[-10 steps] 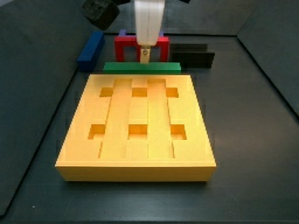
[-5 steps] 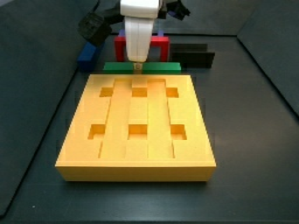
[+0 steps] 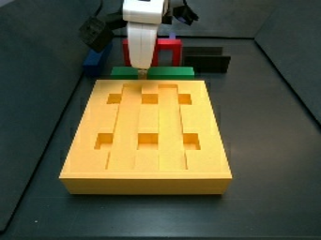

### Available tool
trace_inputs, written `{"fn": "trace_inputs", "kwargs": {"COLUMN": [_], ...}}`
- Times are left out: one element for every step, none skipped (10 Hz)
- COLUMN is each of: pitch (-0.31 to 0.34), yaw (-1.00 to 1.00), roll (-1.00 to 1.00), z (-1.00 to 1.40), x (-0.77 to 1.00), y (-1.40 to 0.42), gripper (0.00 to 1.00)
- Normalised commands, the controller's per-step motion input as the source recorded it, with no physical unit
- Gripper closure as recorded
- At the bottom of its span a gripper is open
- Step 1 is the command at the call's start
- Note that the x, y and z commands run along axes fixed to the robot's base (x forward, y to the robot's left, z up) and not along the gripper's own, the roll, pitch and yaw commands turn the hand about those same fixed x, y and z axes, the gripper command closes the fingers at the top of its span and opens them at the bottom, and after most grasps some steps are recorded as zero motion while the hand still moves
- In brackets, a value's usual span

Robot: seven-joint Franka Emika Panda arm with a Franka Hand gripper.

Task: Pick up the green object. Move up. Move to above the board. Insert the green object.
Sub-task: Pick up the green object.

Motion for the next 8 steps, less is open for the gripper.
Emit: {"fn": "trace_inputs", "kwargs": {"pitch": [0.000,0.000,0.000,0.004,0.006,0.000,0.000,0.000], "yaw": [0.00,0.00,0.00,0.00,0.00,0.00,0.00,0.00], "roll": [0.00,0.00,0.00,0.00,0.00,0.00,0.00,0.00], "z": [-0.13,-0.12,-0.07,-0.01,0.00,-0.06,-0.11,-0.15], "x": [0.00,0.00,0.00,0.00,0.00,0.00,0.00,0.00], "y": [0.00,0.00,0.00,-0.02,0.00,0.00,0.00,0.00], "gripper": [0.00,0.00,0.00,0.00,0.00,0.00,0.00,0.00]}}
